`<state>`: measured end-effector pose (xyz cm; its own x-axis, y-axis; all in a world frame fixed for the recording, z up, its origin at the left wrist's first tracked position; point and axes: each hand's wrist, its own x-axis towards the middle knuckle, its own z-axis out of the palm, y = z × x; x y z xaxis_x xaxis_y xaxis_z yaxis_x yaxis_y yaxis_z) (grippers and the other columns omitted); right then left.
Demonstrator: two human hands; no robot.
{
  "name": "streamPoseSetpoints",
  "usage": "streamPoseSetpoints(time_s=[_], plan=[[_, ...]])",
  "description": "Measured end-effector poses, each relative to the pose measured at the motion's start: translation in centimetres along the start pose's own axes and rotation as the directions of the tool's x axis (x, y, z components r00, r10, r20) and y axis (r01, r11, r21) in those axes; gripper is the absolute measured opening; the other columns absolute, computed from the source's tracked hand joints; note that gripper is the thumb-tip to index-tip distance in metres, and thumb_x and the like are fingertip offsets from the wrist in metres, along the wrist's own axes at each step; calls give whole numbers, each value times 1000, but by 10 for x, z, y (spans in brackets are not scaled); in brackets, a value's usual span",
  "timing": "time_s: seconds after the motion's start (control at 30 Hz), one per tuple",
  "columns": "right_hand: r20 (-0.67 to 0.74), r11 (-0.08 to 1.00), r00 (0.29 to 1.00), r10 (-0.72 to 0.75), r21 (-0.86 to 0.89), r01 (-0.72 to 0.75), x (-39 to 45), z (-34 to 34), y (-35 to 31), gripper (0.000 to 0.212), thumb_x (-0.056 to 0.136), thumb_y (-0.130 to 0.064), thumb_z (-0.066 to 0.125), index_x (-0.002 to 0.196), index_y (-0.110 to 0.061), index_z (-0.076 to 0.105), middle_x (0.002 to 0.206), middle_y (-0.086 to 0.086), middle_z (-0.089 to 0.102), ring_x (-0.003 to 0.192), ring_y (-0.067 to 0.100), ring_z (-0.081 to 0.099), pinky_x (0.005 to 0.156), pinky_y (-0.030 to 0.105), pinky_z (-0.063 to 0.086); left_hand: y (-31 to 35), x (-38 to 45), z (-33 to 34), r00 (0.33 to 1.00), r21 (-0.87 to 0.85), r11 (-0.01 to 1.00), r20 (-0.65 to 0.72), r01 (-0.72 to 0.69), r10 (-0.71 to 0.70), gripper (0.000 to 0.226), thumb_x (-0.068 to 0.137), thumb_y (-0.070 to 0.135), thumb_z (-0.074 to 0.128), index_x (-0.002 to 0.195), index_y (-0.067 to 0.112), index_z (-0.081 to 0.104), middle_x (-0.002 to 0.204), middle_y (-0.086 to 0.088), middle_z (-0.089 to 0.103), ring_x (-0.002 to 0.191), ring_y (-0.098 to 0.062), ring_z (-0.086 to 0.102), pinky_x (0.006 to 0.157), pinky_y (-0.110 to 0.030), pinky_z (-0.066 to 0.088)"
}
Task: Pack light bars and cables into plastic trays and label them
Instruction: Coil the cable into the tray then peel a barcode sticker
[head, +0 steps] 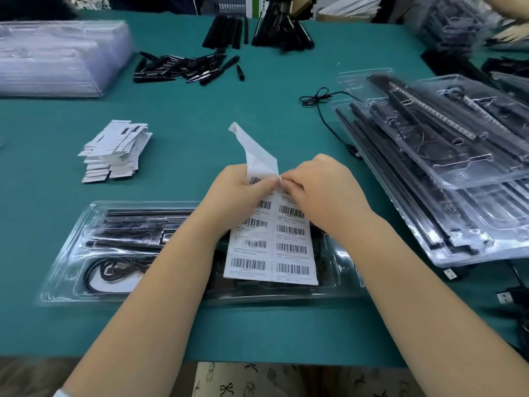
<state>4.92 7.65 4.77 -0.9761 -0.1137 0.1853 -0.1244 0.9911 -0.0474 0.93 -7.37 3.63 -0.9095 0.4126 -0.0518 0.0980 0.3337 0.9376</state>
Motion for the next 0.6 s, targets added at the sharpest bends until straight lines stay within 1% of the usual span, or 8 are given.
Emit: streamPoseSetpoints(time_s=[0.13, 0.23, 0.37, 0.4, 0.43, 0.5, 0.53, 0.6], plan=[[23, 999, 1000, -15, 52, 13, 3, 0, 5, 34, 100, -32, 33, 84, -18, 59, 78, -6, 50, 81, 17, 36, 66, 27, 23, -2, 0, -1, 999, 24, 1000, 36, -16, 16, 29, 91, 26, 58, 90, -2, 64, 93, -22, 68, 88, -39, 65, 80, -56, 53], [-11, 973, 999, 39, 228, -36, 2, 3, 9, 31, 97, -28, 40, 87, -14, 66, 84, -3, 64, 83, 20, 49, 73, 34, 39, -4, 2, -2, 999, 32, 999, 46, -17, 16, 26, 92, 27, 58, 92, 3, 67, 91, -14, 72, 86, -32, 69, 81, -54, 54], [-139, 816, 926, 350, 532, -228, -2, 11, 10, 30, 90, -21, 46, 70, -4, 60, 71, 7, 63, 70, 25, 55, 65, 37, 45, -6, 2, -3, 998, -81, 997, 68, 14, -8, 17, 92, 27, 60, 90, 18, 73, 87, -1, 75, 80, -19, 73, 75, -43, 59], [-120, 696, 875, 469, 661, -283, -2, 13, 10, 30, 89, -20, 48, 69, -3, 60, 72, 10, 64, 69, 27, 56, 64, 38, 48, -7, 2, -5, 997, -127, 991, 72, 37, -28, 16, 91, 27, 60, 89, 20, 74, 88, -1, 75, 81, -20, 73, 74, -40, 58], [-60, 497, 804, 592, 812, -305, -2, 13, 11, 28, 89, -18, 50, 69, -3, 62, 74, 12, 65, 67, 26, 58, 62, 39, 52, -6, 3, -6, 996, -181, 982, 72, 62, -50, 16, 89, 27, 60, 88, 21, 75, 88, -2, 75, 81, -22, 73, 72, -39, 58], [172, -43, 632, 756, 976, -214, 0, 11, 11, 22, 91, -15, 52, 73, -11, 64, 74, 6, 63, 63, 15, 58, 56, 28, 55, -6, 6, -8, 993, -317, 941, 17, 116, -116, 15, 88, 23, 61, 87, 15, 73, 85, -6, 75, 78, -24, 73, 64, -35, 57], [274, -241, 564, 779, 961, -135, 0, 8, 11, 20, 92, -15, 52, 75, -13, 62, 75, 4, 61, 63, 12, 58, 54, 24, 53, -6, 9, -8, 984, -403, 903, -33, 147, -175, 12, 88, 20, 61, 89, 12, 71, 81, -6, 75, 73, -24, 73, 58, -33, 57], [353, -370, 500, 791, 927, -69, -1, 7, 14, 19, 94, -16, 50, 78, -15, 60, 78, 2, 60, 64, 10, 58, 52, 21, 52, -5, 16, -10, 945, -598, 777, -96, 197, -313, 11, 89, 14, 58, 94, 7, 64, 75, -7, 74, 67, -23, 72, 52, -34, 56]])
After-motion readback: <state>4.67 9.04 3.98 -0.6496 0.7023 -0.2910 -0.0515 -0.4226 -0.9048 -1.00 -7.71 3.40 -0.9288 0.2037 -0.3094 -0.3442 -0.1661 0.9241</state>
